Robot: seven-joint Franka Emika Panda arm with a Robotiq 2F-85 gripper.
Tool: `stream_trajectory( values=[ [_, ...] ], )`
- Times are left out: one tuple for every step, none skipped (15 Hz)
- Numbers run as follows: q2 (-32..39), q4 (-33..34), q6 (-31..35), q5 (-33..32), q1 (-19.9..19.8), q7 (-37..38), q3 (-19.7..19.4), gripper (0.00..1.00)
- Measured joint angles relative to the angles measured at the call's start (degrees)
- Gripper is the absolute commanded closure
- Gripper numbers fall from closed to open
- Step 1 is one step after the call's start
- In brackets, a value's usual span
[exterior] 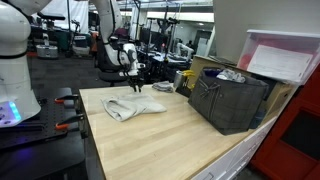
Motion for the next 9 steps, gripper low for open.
stream_trajectory(
  values=[
    [-0.39, -0.55, 0.0, -0.12, 0.44, 0.0, 0.0, 0.97],
    [-0.72, -1.09, 0.0, -0.19, 0.79, 0.0, 0.0, 1.0],
    [-0.98, -1.52, 0.0, -0.23, 0.95, 0.0, 0.0, 1.0],
    [-1.14, -1.78, 0.0, -0.28, 0.96, -0.01, -0.03, 1.0],
    [-1.25, -1.94, 0.0, -0.34, 0.91, -0.03, -0.12, 1.0],
    [-1.32, -2.0, 0.0, -0.45, 0.8, -0.05, -0.29, 1.0],
    [-1.36, -2.01, 0.0, -0.61, 0.7, -0.06, -0.54, 1.0],
    [-1.37, -2.01, 0.0, -0.68, 0.59, -0.06, -0.79, 1.0],
    [-1.38, -2.01, 0.0, -0.72, 0.45, -0.07, -1.03, 1.0]
  ],
)
